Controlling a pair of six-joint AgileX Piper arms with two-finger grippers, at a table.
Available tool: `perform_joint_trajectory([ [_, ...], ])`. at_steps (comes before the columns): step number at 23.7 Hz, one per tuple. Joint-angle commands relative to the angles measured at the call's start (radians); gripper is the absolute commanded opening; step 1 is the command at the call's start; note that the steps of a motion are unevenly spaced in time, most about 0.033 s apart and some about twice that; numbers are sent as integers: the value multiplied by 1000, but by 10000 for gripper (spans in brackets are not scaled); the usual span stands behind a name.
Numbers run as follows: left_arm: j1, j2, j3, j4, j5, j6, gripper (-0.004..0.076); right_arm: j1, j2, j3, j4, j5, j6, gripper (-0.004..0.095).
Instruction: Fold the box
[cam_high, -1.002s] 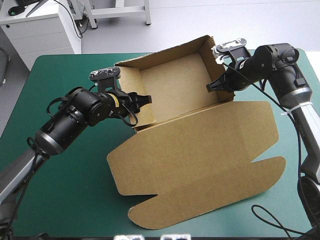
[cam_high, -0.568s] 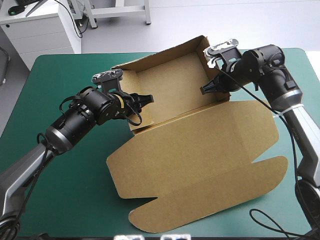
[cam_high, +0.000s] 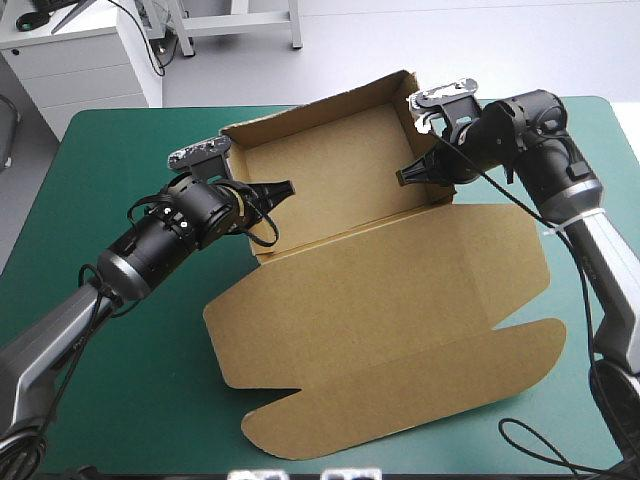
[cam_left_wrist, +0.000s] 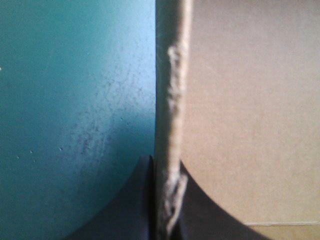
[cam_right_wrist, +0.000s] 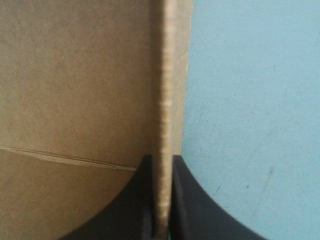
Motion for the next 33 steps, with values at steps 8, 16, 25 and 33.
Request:
perform_joint_trajectory([
  [8, 36, 252, -387, -42, 269, 392, -8, -1, 43, -31, -143, 65, 141, -14],
  [16, 130, 387, -435, -218, 344, 522, -8, -1, 210, -31, -109, 76, 157, -14],
  [25, 133, 435, -434, -312, 346, 573, -8, -7, 248, -31, -91, 78, 161, -14],
  [33, 133, 454, -434, -333, 346, 614, -8, -60, 256, -31, 25, 78, 143, -14],
])
